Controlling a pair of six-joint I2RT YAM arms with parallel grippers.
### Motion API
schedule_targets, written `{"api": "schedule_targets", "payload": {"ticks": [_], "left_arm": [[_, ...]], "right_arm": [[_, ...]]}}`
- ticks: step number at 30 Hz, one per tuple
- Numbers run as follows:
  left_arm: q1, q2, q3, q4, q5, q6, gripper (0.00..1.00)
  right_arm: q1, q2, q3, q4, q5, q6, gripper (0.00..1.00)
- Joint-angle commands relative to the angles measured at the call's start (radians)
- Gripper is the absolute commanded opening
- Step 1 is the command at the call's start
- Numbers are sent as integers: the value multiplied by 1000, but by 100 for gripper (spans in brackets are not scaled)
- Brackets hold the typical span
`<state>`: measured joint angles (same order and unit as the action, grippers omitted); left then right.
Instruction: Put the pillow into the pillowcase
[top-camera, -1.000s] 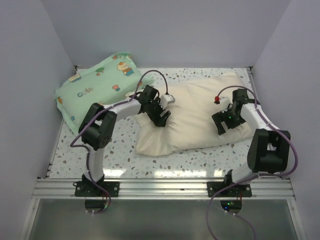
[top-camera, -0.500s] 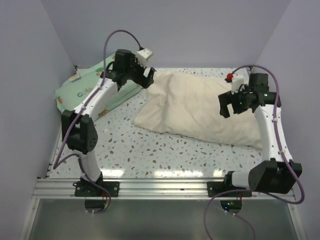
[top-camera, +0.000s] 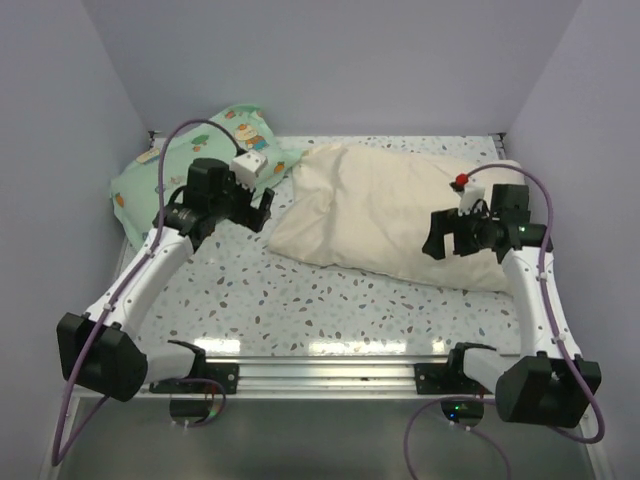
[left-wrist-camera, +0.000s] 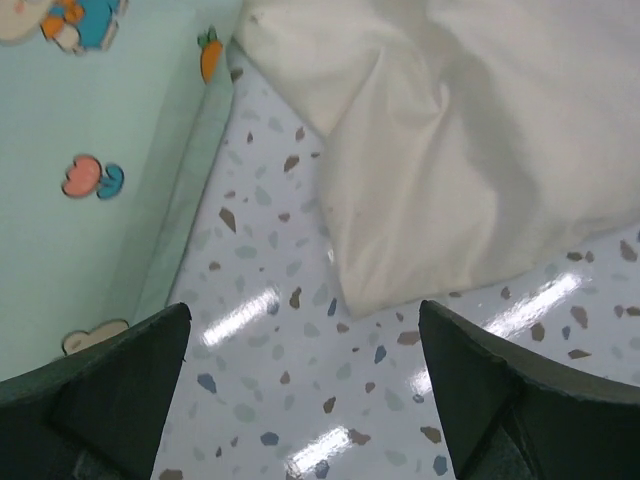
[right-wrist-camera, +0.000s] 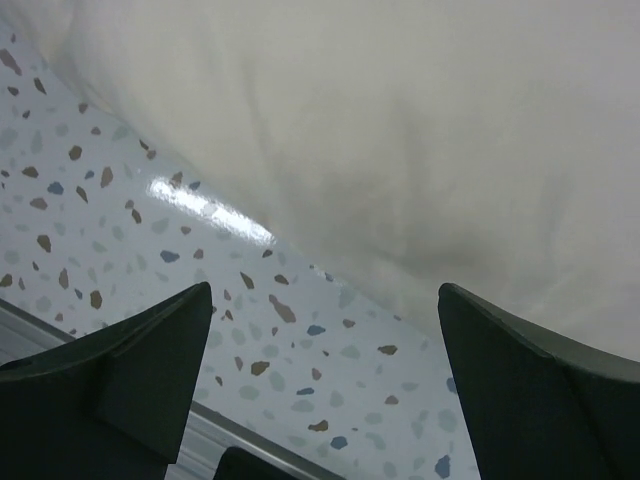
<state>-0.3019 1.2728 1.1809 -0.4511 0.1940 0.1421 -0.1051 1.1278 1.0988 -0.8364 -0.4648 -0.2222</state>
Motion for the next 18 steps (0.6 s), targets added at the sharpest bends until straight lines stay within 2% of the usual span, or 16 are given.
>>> {"api": "schedule_targets", "payload": {"ticks": [1,4,10,18], "left_arm": [[9,-56,-189,-12,-111,21,100],[10,-111,-260,12,-126,19,100],[20,-110,-340,60,-125,1,100],[41,-108,-313,58,-134,-1,100]], "right_arm": [[-2,-92,-114,92,15,35,99],[-4,-129,-171,85,14,20,98],[-2,-169,-211,117,20,47,99],[-1,-161,-218,117,8,72,99]]}}
